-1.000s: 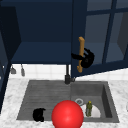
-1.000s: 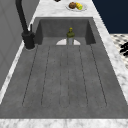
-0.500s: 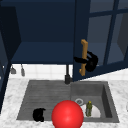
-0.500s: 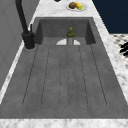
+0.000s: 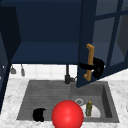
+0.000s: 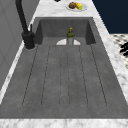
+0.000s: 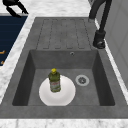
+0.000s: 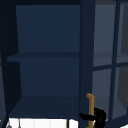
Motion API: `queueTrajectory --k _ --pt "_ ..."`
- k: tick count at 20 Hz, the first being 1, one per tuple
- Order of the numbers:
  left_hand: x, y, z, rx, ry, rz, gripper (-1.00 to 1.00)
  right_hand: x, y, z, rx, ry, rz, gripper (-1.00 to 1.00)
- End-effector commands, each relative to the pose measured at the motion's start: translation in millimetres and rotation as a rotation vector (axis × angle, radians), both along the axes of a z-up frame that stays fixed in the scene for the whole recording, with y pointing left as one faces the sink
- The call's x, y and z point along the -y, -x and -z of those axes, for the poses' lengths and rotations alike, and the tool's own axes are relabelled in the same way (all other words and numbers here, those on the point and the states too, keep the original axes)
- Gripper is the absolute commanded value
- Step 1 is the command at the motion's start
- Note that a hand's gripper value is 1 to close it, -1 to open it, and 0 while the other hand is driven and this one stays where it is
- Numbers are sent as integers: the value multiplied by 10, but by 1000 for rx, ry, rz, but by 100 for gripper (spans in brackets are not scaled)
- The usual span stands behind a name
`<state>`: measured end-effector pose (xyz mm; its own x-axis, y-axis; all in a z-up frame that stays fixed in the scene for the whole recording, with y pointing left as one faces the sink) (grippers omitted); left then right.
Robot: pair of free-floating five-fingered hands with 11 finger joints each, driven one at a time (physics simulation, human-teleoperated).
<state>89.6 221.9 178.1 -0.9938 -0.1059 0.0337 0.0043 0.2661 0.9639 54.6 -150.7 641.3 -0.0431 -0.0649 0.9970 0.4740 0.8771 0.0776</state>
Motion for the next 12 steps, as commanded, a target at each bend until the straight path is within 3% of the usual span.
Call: queueTrajectory --k 1,3,10,12 --pt "0 0 0 0 0 0 0 26 310 -9 32 -6 0 100" --pt "0 0 0 0 0 0 0 242 407 -49 59 3 -29 100" --pt "0 0 0 0 0 0 0 809 559 -60 60 2 -228 100" --pt "0 0 0 0 0 0 0 956 605 -65 69 6 -250 100"
